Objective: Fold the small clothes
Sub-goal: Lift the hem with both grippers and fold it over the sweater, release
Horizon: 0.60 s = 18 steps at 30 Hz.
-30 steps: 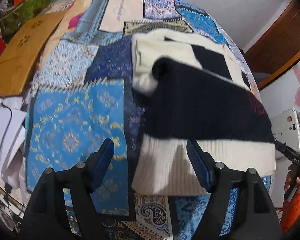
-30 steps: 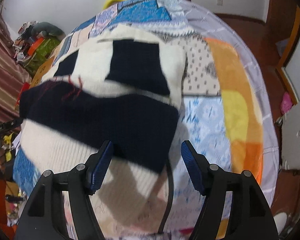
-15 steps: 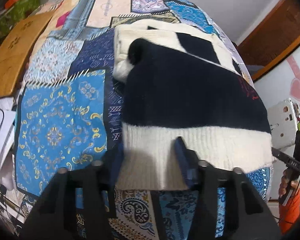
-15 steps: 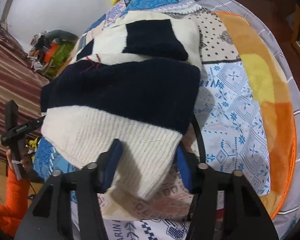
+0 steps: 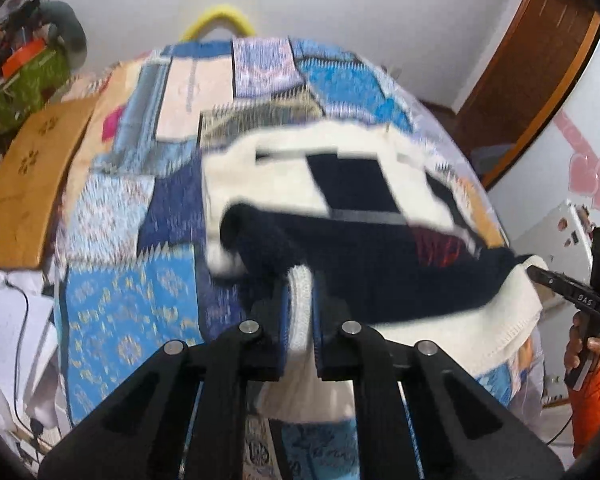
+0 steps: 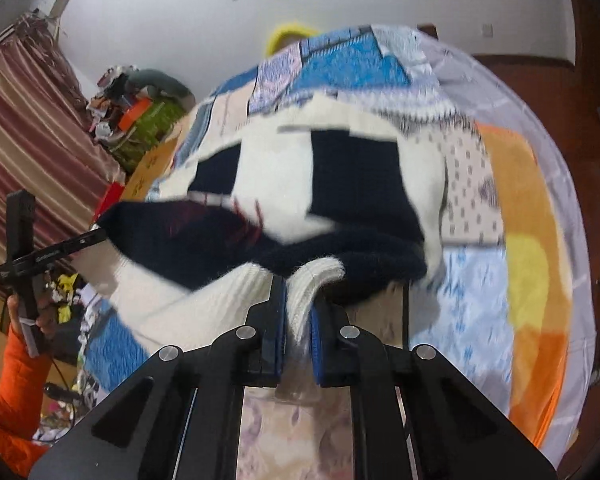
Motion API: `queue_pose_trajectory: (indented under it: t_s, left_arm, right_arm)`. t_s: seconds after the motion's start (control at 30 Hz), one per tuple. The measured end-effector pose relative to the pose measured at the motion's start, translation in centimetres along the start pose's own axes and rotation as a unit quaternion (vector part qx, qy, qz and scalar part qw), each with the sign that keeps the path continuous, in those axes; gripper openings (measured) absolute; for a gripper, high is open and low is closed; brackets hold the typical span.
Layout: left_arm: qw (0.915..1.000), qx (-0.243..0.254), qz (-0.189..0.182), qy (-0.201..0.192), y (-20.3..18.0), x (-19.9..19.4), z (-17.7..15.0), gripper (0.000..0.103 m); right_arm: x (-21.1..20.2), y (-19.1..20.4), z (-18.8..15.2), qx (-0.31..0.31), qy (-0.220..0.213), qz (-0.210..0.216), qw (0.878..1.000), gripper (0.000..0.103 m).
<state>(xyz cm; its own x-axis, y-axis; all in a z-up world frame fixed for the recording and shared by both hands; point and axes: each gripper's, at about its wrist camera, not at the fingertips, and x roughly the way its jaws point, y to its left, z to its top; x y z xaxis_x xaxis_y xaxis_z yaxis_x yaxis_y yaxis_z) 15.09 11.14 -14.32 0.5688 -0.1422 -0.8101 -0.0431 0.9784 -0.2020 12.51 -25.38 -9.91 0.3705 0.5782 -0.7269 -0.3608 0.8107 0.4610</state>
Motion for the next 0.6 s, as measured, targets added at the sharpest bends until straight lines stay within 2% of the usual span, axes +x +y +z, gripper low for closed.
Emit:
queue_pose_trajectory:
  t_s: [0.23,0.4,0.6]
  left_arm:
    - [0.9984,-0.036,0.0,-0.043,1.4,0.0,4.8,0.01]
    - [0.9961,-0.078,0.011,-0.04,3.6,2.3,7.3,0.01]
    - [0.9928,-0.111,0.038,-0.025,6.4,5.9,8.9,0.008]
  right_arm:
    - [0.0,-0.4,5.1,-0.012,-0.047,-0.016,0.999,0.009]
    - [1.5,-1.4,8.6,-0.008,-0.061,-0.036,0.997,0.009]
    - [4.5,-4.1,11.4,0.023,-0.054,-0.055,0.997,0.009]
